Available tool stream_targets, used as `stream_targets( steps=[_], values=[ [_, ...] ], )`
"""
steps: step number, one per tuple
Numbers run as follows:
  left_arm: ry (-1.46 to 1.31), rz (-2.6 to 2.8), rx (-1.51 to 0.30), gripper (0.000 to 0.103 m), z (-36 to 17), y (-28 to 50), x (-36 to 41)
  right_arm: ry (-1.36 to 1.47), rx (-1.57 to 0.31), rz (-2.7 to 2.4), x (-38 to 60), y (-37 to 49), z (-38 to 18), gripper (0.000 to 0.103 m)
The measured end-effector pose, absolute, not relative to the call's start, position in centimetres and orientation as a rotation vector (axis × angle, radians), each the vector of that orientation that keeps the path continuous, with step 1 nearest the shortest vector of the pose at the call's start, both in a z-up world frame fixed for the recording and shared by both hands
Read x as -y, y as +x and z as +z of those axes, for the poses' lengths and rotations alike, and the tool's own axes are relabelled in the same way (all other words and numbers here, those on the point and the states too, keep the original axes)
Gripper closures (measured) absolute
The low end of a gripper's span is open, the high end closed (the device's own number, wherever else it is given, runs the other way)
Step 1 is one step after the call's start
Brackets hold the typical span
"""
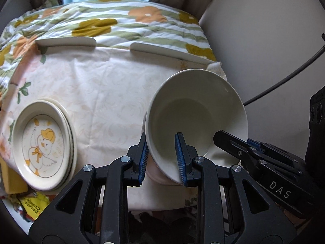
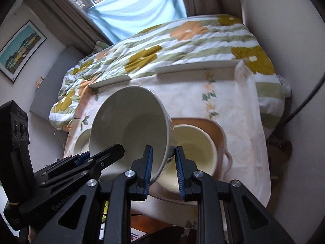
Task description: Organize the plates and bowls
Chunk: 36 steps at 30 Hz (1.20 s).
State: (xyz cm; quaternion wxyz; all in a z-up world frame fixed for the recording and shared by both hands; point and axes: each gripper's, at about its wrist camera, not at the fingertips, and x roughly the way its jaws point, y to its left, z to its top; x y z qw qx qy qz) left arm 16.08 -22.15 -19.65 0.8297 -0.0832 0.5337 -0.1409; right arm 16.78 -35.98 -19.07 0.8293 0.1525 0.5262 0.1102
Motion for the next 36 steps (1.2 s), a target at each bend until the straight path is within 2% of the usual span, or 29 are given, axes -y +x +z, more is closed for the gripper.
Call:
stream_targets(
  steps=[14, 36],
  values=[
    [-0.036, -0.326, -1.241, 0.080, -24.0, 18.3, 25.2, 0.342, -1.170, 0.183, 38.3, 16.2, -23.2, 0.083],
    [0.135, -0.255, -1.224, 0.080, -24.9, 18.3, 27.3, 0.261, -1.167, 0.213, 38.4, 15.3, -24.4, 0.083]
  ],
)
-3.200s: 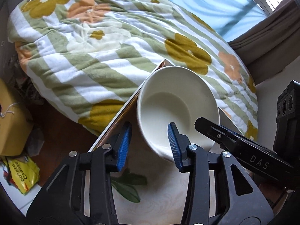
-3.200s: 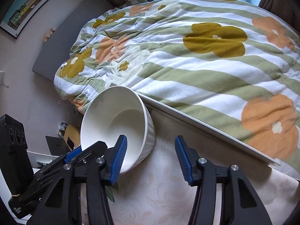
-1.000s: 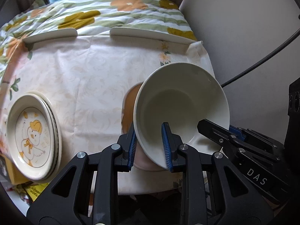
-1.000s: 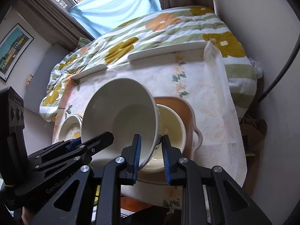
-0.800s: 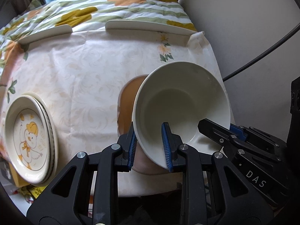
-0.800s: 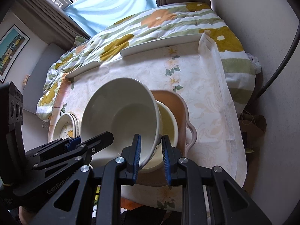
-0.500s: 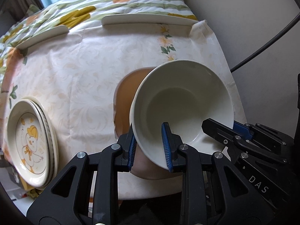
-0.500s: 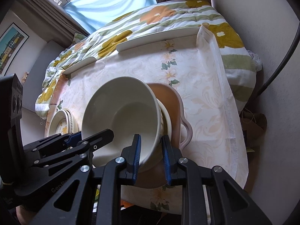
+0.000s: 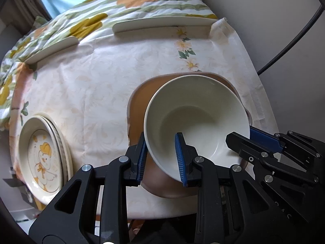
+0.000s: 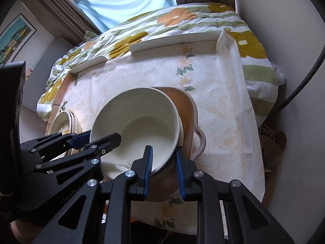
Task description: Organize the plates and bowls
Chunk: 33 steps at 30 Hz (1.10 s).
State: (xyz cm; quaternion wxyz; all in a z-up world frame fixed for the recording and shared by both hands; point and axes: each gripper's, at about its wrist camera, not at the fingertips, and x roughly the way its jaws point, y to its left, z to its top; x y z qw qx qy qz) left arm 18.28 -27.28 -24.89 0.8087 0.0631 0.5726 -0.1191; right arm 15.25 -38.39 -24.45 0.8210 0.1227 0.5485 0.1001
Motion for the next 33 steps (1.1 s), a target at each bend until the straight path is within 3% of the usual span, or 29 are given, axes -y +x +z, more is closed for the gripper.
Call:
stream_targets(
  steps=[16, 24, 25, 26, 27, 28, 29, 30, 33],
  values=[
    [0.077, -0.265, -1.184, 0.080, -22.8, 18.0, 25.7, 0.257, -1.135, 0.226, 38.7, 14.7, -23.2, 0.082],
    [0.112, -0.220, -0.905, 0.077, -15.6, 15.2, 22.7, 0.213, -1.001, 0.253, 38.8, 12.2, -18.1, 0.082],
    [0.128, -0.216, -0.882, 0.076, -15.2, 14.8, 22.5, 0.193, -0.983, 0.243, 38.7, 11.7, -17.4, 0.082],
    [0.143, -0.211, -0.871, 0.074, -14.9, 14.5, 22.3, 0.172, -0.967, 0.232, 38.7, 11.3, -16.8, 0.071],
    [0.155, -0.209, -0.865, 0.060, -14.9, 14.2, 22.0, 0.159, -0.952, 0.224, 38.6, 10.9, -16.3, 0.060],
    [0.160, -0.211, -0.861, 0.029, -15.0, 13.8, 21.8, 0.153, -0.942, 0.219, 38.5, 10.5, -16.0, 0.031],
    [0.160, -0.211, -0.852, 0.011, -15.1, 13.4, 21.5, 0.158, -0.920, 0.206, 38.5, 9.8, -15.7, 0.012],
    [0.160, -0.201, -0.829, 0.000, -15.1, 12.9, 21.0, 0.158, -0.920, 0.206, 38.5, 9.8, -15.7, 0.011],
    [0.184, -0.213, -0.835, 0.000, -15.8, 12.1, 20.6, 0.173, -0.908, 0.179, 38.6, 9.1, -15.9, 0.011]
  ],
)
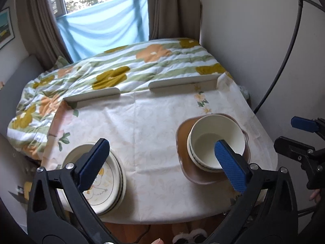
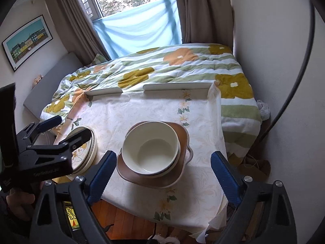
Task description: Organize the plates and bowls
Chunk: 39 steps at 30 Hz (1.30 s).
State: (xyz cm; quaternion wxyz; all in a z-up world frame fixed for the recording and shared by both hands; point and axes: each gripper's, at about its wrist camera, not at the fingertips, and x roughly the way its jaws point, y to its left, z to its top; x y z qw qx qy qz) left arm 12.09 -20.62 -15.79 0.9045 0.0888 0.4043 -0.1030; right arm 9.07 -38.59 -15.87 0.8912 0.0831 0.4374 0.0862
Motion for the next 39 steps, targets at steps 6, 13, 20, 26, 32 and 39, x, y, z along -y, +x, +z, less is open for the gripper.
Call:
stream_targets(
  steps=[6, 13, 20, 26, 32, 39],
  values=[
    [0.235, -0.247, -0.922, 0.000, -17.5, 12.0, 20.1, 0.120, -1.015, 0.093, 38.8, 8.8, -17.5, 0.011],
    [0.293, -0.301, -1.040, 0.000, -19.7, 13.7, 20.3, 0.074, -1.117, 0.033, 39.7, 9.4, -19.1, 0.011],
    [0.345, -0.367, -1.216, 0.000, -24.1, 16.7, 21.6, 0.082, -1.300, 0.056, 40.3, 12.0, -23.4, 0.013],
    [0.352, -0.399, -1.342, 0.010, -27.2, 18.5, 22.8, 0.053, -1.384, 0.109, 39.7, 14.1, -25.3, 0.028],
    [0.363, -0.425, -1.413, 0.024, -29.8, 20.1, 24.0, -0.047, -1.479, 0.163, 38.0, 16.2, -27.2, 0.040],
    [0.361, -0.483, -1.435, 0.057, -31.7, 20.4, 25.6, -0.042, -1.498, 0.246, 37.8, 16.9, -29.0, 0.066]
  ],
)
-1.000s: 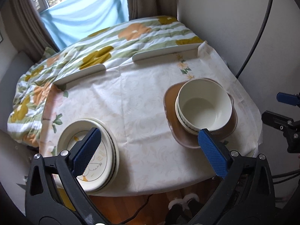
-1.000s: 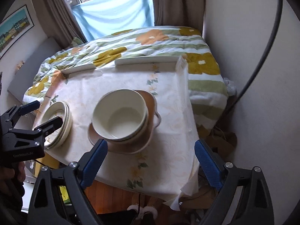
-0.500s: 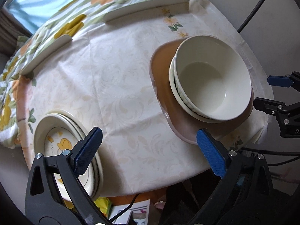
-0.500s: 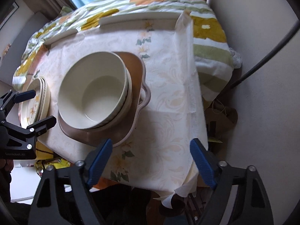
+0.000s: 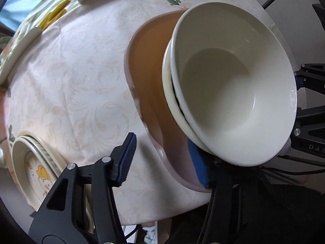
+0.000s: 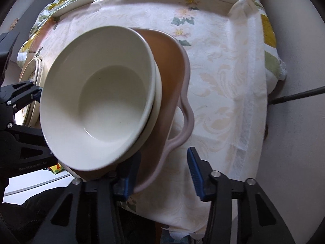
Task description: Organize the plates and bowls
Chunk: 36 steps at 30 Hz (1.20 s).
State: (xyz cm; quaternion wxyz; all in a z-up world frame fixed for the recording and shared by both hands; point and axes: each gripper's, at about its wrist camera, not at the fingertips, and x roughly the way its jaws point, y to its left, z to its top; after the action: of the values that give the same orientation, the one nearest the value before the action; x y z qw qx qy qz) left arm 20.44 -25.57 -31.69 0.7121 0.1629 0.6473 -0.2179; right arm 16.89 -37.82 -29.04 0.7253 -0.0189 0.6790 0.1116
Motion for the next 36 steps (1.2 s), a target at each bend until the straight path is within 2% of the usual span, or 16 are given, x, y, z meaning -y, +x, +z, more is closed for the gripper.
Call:
stream_targets(
  steps=[1, 5, 10, 12, 26, 36],
  values=[
    [0.352, -0.490, -1.427, 0.060, -31.7, 20.5, 25.6, -0.028, -1.489, 0.269, 37.8, 16.8, -29.1, 0.072],
    [0.363, -0.513, -1.394, 0.069, -31.8, 20.4, 26.1, -0.040, -1.461, 0.298, 37.5, 16.6, -29.4, 0.082],
    [0.393, -0.557, -1.354, 0.083, -31.6, 20.0, 26.7, -0.033, -1.435, 0.332, 37.2, 16.0, -30.0, 0.089],
    [0.421, -0.581, -1.334, 0.085, -31.4, 19.8, 27.1, -0.056, -1.413, 0.348, 37.0, 15.9, -29.7, 0.089],
    [0.437, -0.564, -1.260, 0.085, -29.8, 17.9, 27.4, -0.156, -1.329, 0.345, 36.3, 15.0, -28.6, 0.089],
    [0.415, -0.497, -1.197, 0.085, -25.1, 16.7, 24.0, -0.219, -1.256, 0.405, 34.9, 15.4, -24.5, 0.089]
  ],
)
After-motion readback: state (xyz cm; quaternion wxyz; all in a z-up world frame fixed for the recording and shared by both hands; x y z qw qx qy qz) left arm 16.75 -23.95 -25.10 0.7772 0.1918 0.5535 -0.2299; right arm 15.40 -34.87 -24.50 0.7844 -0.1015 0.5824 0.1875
